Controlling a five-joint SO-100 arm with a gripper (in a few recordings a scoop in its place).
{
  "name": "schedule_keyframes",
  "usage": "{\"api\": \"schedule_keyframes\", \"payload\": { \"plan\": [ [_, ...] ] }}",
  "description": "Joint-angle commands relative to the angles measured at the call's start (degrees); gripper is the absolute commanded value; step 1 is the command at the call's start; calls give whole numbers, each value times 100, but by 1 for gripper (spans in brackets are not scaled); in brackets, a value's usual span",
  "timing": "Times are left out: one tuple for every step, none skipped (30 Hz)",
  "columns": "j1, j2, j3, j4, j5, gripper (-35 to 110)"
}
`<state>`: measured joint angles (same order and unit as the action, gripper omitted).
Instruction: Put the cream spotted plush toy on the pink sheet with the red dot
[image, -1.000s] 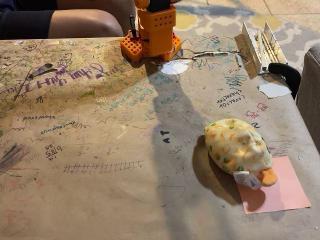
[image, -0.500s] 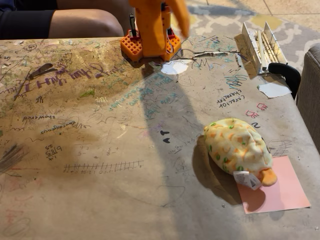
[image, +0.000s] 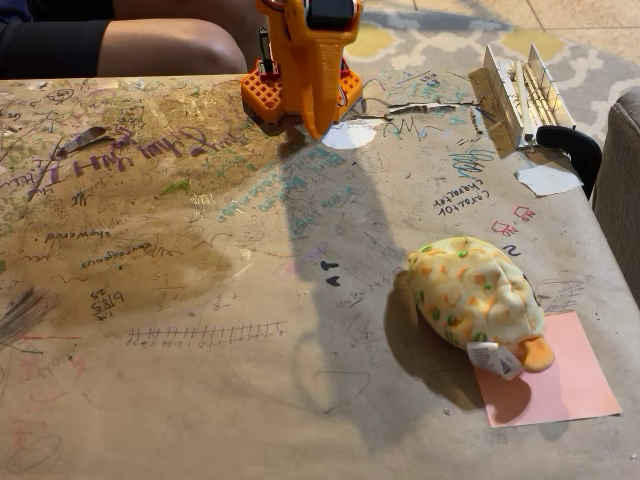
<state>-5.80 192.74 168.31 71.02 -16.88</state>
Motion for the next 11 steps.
{"api": "schedule_keyframes", "payload": {
  "plan": [
    [-35, 35, 193, -193, 70, 0],
    [-62, 35, 316, -255, 105, 0],
    [-97, 35, 439, -281, 114, 0],
    [-149, 35, 527, -272, 132, 0],
    [-193, 44, 571, -246, 176, 0],
    [-176, 44, 562, -255, 193, 0],
    [-167, 44, 571, -290, 211, 0],
    [-176, 44, 606, -299, 220, 0],
    [-176, 44, 615, -299, 220, 0],
    [-176, 44, 633, -299, 220, 0],
    [-167, 44, 642, -299, 229, 0]
  ]
}}
